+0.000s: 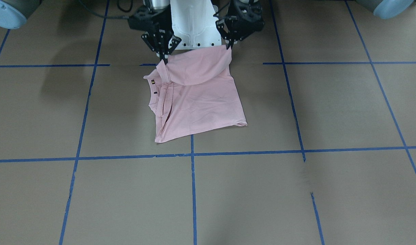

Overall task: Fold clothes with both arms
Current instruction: 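Lift the near edge with both grippers and fold it farther from the robot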

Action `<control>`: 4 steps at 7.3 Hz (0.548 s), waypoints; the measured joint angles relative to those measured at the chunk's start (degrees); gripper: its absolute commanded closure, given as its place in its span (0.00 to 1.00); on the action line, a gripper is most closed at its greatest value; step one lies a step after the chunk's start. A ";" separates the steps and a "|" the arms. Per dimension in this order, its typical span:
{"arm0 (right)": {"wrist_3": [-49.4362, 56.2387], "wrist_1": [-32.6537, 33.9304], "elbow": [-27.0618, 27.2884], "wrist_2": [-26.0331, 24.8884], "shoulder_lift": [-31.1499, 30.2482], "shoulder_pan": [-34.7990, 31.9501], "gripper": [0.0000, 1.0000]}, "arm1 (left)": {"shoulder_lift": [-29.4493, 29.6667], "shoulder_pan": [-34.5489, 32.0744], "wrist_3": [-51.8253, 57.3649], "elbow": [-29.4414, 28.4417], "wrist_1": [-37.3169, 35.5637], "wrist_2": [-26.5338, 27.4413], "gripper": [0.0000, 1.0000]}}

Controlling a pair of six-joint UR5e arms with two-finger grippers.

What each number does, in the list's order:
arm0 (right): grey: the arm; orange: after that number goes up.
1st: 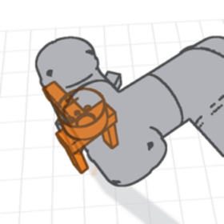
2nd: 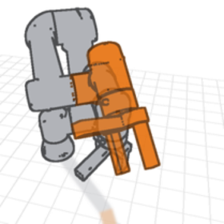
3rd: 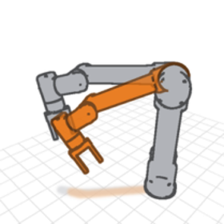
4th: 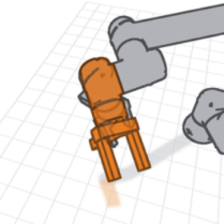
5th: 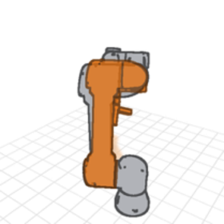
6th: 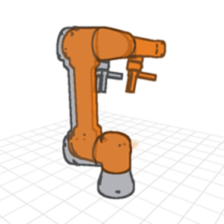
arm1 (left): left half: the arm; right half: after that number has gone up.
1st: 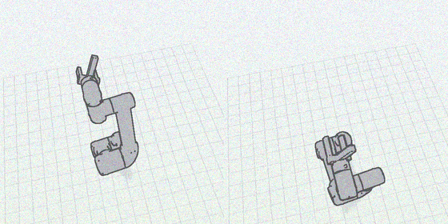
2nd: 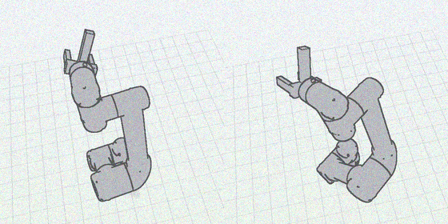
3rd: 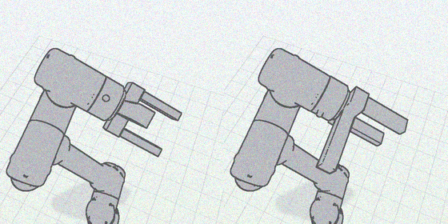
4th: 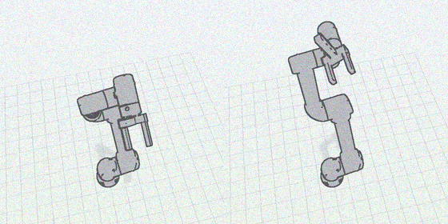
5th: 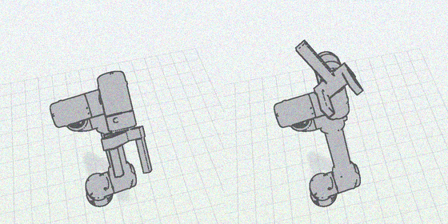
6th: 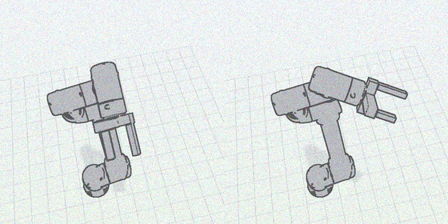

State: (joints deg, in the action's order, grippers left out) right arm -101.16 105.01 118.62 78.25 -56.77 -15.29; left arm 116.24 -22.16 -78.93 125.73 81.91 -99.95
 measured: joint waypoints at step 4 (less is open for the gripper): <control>9.71 -14.99 -26.28 5.56 9.39 -11.36 0.00 | 2.51 -10.73 9.29 -17.69 12.16 -0.21 0.00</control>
State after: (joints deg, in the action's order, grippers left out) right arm -91.45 90.02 92.34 83.80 -47.38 -26.64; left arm 118.75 -32.89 -69.64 108.04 94.08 -100.16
